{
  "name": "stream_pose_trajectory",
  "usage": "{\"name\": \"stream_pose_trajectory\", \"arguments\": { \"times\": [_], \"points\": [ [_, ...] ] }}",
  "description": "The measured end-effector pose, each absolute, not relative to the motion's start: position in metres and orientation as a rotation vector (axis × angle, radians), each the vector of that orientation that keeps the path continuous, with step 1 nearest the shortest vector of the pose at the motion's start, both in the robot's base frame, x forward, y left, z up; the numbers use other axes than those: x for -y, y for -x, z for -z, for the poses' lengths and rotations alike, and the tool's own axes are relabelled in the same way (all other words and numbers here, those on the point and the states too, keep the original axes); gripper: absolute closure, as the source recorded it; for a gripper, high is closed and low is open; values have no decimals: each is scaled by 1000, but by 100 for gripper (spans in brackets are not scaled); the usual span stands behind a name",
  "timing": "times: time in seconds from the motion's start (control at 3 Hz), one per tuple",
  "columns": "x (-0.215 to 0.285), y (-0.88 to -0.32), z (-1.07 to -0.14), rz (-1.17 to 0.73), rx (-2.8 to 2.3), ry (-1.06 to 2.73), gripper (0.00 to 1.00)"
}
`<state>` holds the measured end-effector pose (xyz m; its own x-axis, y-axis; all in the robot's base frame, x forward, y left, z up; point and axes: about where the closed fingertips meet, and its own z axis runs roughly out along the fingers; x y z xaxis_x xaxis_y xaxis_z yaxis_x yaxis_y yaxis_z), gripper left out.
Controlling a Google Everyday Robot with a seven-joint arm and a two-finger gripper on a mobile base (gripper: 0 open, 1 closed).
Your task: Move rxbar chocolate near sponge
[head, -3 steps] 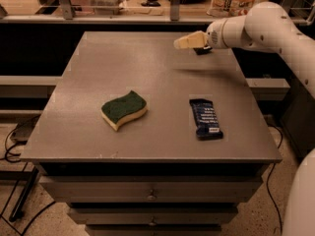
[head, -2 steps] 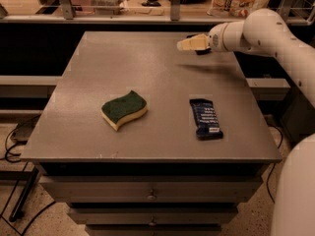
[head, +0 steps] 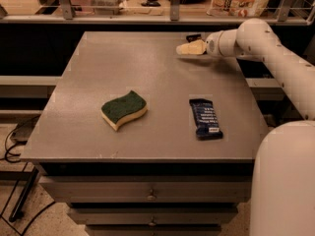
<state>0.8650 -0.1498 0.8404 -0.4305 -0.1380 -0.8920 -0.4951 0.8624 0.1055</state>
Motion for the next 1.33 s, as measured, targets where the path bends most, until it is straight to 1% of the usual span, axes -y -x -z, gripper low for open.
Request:
{"name": "stream_pose_trajectory", "arguments": {
  "times": [0.33, 0.67, 1.33],
  "points": [
    [152, -871, -832, -454, -2009, 441, 25],
    [152, -871, -837, -454, -2009, 441, 57],
    [152, -871, -840, -454, -2009, 441, 100]
  ]
}}
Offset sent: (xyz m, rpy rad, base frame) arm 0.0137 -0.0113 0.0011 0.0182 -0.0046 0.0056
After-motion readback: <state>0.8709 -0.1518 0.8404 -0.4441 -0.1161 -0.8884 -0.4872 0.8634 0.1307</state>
